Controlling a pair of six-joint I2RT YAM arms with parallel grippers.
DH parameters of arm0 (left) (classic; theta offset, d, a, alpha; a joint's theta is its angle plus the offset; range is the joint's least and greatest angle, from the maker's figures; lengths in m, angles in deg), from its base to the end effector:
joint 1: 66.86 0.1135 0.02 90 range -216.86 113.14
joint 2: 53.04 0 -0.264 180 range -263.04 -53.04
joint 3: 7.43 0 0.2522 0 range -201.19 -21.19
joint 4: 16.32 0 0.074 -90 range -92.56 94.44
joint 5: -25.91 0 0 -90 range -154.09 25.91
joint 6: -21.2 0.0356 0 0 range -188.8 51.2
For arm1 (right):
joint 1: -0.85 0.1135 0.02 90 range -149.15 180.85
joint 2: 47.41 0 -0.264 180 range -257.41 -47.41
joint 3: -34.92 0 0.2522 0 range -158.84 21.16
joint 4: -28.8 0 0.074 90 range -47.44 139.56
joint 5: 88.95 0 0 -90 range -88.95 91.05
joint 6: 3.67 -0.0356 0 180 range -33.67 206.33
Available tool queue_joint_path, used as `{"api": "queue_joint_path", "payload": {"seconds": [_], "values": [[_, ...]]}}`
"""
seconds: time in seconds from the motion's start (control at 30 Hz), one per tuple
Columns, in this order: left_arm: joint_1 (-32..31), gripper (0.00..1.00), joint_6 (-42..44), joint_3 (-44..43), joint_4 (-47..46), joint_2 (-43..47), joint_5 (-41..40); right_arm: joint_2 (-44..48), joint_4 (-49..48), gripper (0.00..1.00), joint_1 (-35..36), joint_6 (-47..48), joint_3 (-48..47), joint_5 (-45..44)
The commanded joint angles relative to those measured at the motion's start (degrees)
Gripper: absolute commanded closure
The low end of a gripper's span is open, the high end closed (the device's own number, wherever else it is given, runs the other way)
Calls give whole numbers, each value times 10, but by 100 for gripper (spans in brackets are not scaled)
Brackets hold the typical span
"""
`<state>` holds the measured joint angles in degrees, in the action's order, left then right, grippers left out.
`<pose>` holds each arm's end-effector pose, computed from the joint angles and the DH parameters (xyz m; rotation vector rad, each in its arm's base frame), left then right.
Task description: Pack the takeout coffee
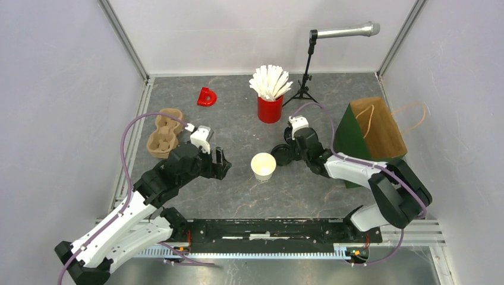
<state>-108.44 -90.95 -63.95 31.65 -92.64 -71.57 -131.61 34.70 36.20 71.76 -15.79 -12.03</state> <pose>0.1164 -0.0971 0.2988 0.2846 2.1334 -0.5224 0.2393 0.1598 0.1680 -0.2849 2.2277 0.2143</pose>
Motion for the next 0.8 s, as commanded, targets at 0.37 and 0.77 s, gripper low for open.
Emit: {"api": "queue_joint_path", "payload": {"seconds": [0.37, 0.77], "values": [[2, 10, 59, -180, -27, -167, 39, 135, 75, 100, -3, 45, -72, 14], [5, 25, 106, -258, -113, -334, 127, 247, 101, 100, -2, 38, -92, 99]]}}
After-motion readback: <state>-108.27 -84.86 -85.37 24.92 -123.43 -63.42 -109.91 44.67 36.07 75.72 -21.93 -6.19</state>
